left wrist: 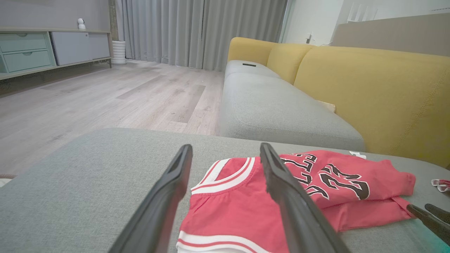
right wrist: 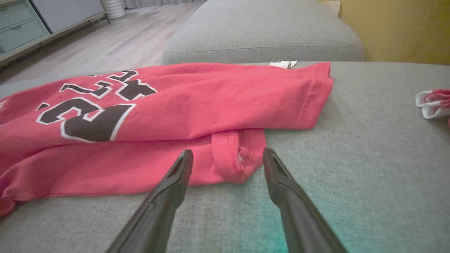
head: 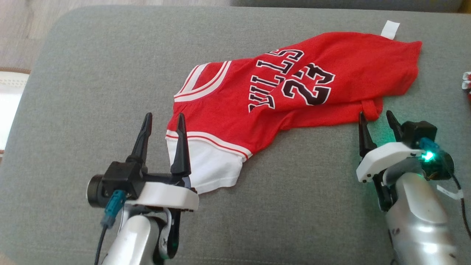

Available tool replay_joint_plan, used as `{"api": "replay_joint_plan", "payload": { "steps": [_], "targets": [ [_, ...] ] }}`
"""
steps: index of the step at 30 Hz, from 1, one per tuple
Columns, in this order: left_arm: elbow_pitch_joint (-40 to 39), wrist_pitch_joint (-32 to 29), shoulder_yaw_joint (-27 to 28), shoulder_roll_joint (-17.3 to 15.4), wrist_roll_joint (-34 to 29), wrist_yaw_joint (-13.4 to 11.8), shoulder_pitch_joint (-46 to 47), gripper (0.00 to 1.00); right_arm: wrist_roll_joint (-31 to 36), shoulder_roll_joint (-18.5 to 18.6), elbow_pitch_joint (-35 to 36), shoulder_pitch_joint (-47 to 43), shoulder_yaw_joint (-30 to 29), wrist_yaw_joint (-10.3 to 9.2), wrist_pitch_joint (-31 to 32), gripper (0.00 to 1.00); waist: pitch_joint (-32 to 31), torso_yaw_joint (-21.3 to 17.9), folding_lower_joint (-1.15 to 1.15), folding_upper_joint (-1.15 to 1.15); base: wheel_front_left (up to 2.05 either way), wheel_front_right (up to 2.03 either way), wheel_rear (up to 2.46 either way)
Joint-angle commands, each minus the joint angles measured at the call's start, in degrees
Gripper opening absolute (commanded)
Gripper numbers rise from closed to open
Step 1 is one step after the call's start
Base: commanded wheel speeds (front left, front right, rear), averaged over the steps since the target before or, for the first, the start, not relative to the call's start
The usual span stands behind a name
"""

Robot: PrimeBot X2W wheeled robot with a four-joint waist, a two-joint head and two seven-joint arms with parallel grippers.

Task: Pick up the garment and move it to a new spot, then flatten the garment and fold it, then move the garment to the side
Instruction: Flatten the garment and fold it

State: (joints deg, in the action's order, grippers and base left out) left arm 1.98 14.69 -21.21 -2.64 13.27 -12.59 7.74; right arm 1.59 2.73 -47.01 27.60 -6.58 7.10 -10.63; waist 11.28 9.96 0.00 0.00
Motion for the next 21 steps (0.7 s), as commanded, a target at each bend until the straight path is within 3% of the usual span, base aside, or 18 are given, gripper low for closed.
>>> {"api": "replay_joint_plan", "payload": {
  "steps": [1, 11, 13, 14, 21],
  "targets": [
    [-2.0, 0.3, 2.13, -0.23, -0.16, -0.14, 2.28, 1.0, 0.53, 0.15, 0.39, 2.4, 0.64, 0.39, -0.98, 1.0, 0.22, 0.12, 0.0, 0.0, 0.0, 0.0, 0.0],
    [-1.85, 0.3, 1.73, -0.23, -0.03, -0.07, 3.27, 1.0, 1.51, 0.15, -6.82, 6.44, 0.51, 0.39, -2.68, 1.0, 1.06, -0.4, 0.0, 0.0, 0.0, 0.0, 0.0],
    [-1.8, 0.3, 1.59, -0.23, 0.01, -0.1, 3.33, 1.0, 1.16, 0.15, -8.28, 7.1, 0.6, 0.39, -2.84, 0.46, 1.08, -0.53, 0.0, 0.0, 0.0, 0.0, 0.0],
    [-1.69, 0.3, 1.54, -0.23, 0.02, -0.1, 3.33, 1.0, 1.12, 0.15, -9.63, 7.63, 0.67, 0.39, -2.99, 0.0, 1.02, -0.69, 0.0, 0.0, 0.0, 0.0, 0.0],
    [-1.14, 0.3, 2.31, -0.23, -0.19, -0.21, 2.8, 1.0, 1.99, 0.15, -10.89, 7.56, -1.34, 0.39, -3.78, 0.0, 0.12, -2.15, 0.0, 0.0, 0.0, 0.0, 0.0]
  ]
}}
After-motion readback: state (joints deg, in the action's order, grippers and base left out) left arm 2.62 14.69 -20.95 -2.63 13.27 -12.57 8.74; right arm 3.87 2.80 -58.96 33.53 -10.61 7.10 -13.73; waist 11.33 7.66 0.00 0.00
